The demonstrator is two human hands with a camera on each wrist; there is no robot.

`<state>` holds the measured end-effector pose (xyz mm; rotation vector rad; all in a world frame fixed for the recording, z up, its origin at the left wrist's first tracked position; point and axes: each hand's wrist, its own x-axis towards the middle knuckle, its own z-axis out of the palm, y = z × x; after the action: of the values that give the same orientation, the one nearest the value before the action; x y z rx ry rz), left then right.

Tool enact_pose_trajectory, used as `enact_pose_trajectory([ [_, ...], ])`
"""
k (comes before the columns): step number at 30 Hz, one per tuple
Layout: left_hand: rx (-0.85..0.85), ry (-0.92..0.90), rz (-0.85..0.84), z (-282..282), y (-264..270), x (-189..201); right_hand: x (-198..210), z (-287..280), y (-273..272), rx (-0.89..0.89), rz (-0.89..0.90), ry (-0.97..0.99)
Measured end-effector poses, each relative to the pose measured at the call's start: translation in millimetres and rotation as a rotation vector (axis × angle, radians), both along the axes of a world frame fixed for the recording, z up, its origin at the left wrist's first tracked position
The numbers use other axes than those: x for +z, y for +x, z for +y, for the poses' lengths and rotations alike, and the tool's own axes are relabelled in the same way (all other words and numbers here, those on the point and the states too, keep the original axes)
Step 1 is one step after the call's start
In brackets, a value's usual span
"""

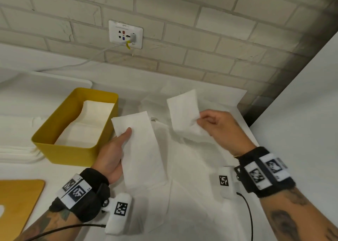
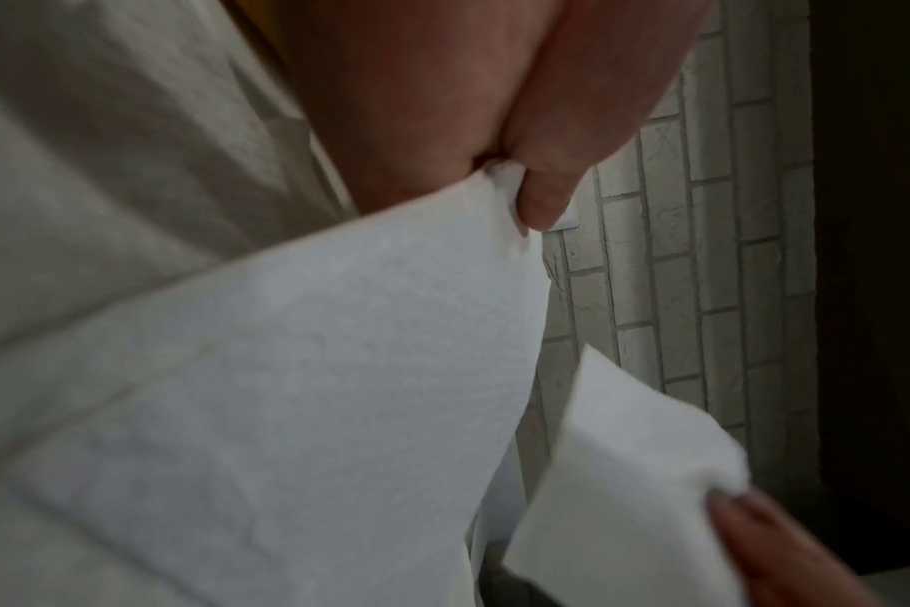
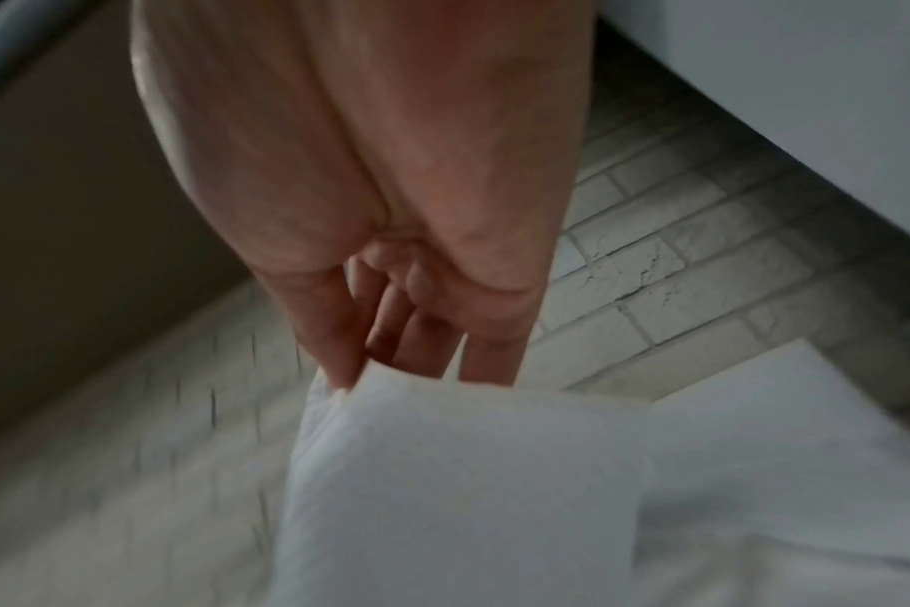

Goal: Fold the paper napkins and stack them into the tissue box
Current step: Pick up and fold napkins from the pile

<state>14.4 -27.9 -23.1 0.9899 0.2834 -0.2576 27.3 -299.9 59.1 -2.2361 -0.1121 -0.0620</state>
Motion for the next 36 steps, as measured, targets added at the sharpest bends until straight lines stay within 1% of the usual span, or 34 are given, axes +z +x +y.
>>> enact_pose_trajectory([
  [2,-0.038,-0.015,0.002,-6,0,4,26,13,-13,0.091,0.029,0.342],
  [4,-0.097,-0.036,0.013,-13,0,8,44,26,-24,0.207,0.054,0.655],
  [6,-0.170,-0.029,0.010,-18,0,8,48,38,-29,0.261,0.055,0.858],
  [7,-0.197,-0.024,0.004,-20,0,8,44,44,-31,0.254,0.056,0.907],
  [8,-0.209,-0.018,0.001,-22,1,8,34,49,-30,0.212,0.071,0.918],
  [9,-0.213,-0.019,0.005,-22,1,7,22,54,-30,0.149,0.102,0.889],
  [12,-0.233,-0.064,0.023,-21,2,5,-18,67,-31,-0.047,0.241,0.731],
  [15,-0.202,-0.099,0.035,-19,5,-1,-46,74,-36,-0.153,0.318,0.662],
  [17,-0.201,-0.120,0.035,-18,6,-2,-55,76,-38,-0.172,0.316,0.641],
  [21,-0.219,-0.159,0.041,-21,6,1,-59,81,-37,-0.184,0.298,0.640],
  [30,-0.230,-0.109,0.032,-18,9,-1,-65,84,-30,-0.152,0.275,0.513],
  [36,-0.264,-0.079,0.044,-14,9,-2,-63,82,-29,-0.150,0.279,0.473],
])
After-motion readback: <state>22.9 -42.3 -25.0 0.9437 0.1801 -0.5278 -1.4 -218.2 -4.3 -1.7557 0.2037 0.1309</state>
